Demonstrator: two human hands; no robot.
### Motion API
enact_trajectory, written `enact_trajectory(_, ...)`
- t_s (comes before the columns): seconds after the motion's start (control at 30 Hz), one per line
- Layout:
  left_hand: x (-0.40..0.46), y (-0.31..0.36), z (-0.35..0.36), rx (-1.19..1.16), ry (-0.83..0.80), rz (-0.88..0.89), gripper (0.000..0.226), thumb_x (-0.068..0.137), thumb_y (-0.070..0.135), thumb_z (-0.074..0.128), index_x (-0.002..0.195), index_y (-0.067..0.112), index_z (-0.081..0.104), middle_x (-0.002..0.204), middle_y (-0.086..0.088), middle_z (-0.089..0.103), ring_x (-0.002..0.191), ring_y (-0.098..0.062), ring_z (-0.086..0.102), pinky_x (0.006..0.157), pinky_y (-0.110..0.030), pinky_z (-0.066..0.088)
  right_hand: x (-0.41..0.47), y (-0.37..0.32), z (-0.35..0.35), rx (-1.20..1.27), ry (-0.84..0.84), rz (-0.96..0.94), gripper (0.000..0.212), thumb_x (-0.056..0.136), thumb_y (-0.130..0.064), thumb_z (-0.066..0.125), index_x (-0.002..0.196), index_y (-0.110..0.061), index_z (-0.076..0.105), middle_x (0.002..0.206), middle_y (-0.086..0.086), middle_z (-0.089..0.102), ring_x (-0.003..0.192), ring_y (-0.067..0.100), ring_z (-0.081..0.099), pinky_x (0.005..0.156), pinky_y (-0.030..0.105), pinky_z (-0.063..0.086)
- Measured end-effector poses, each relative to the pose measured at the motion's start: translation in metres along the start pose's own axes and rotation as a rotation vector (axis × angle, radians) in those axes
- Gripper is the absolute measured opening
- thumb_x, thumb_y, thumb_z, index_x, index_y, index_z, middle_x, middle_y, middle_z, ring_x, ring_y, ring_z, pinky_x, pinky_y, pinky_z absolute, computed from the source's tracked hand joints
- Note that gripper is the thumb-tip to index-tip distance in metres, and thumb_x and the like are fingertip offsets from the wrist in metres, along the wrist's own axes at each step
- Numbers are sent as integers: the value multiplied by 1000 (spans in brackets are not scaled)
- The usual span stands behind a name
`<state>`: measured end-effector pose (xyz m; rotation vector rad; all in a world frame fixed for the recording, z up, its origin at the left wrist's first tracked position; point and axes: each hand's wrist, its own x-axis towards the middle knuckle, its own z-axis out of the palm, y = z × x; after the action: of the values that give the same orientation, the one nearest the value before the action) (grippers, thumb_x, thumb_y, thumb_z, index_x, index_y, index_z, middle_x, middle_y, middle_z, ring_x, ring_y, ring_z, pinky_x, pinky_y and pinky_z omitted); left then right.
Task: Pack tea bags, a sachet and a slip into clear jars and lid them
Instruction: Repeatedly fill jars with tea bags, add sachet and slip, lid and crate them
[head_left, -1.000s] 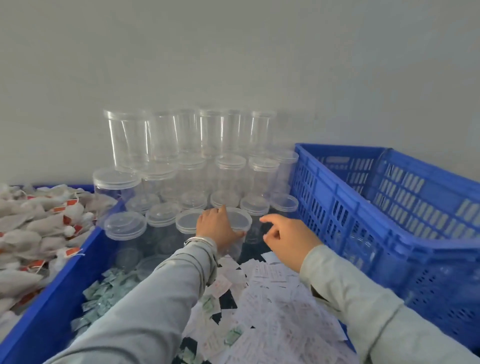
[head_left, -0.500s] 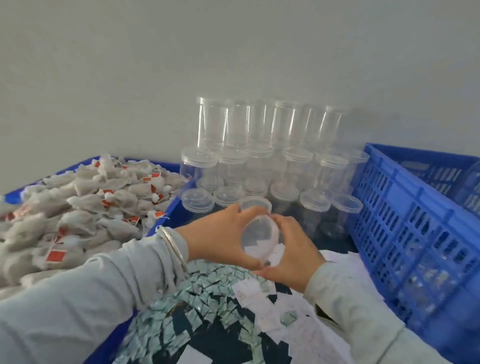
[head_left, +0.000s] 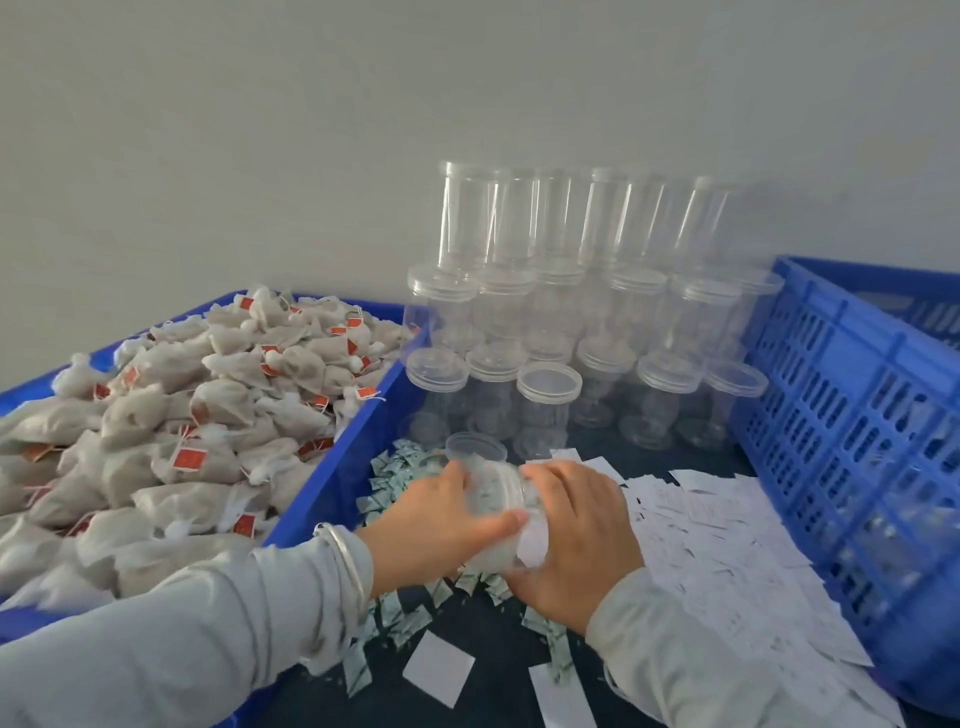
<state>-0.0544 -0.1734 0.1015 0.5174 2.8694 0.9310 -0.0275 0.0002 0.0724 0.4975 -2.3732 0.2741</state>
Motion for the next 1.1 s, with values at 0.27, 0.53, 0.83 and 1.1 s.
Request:
enact_trajectory(0.27, 17, 23, -4, -891, -530, -575, 84, 69, 82, 44, 93, 2, 52, 66, -16, 64, 45, -20, 54, 49, -26, 51, -8, 19, -1, -200, 260, -85, 81, 47, -22, 78, 121, -12, 45, 114, 17, 63, 114, 32, 54, 99, 53, 34)
enact_trajectory(0.53, 28, 36, -10, -1054, -826, -658, 91, 65, 86, 35, 70, 0, 65, 53, -2, 50, 40, -10, 48, 39, -17, 46, -11, 28, 3, -270, 445, -75, 65, 64, -10, 79, 119, -13, 45, 127, 11, 45, 123, 29, 44, 106, 57, 29)
enact_trajectory(0.83, 8, 5, -1, -1139, -749, -690, 89, 68, 81, 42, 80, -4, 65, 66, -9, 53, 55, -17, 52, 52, -24, 52, -34, 65, -2, -209, 322, 505, 92, 42, -13, 94, 119, -4, 44, 119, 25, 58, 112, 44, 54, 97, 64, 36)
enact_trajectory(1.1, 63, 12, -35, -1301, -158, -508, 52, 70, 32, 74, 104, 4, 48, 82, -8, 49, 74, -18, 50, 69, -28, 48, -48, 42, 5, 1, 222, 556, 104, 34, -24, 97, 122, 0, 48, 121, 21, 56, 111, 43, 55, 98, 51, 33)
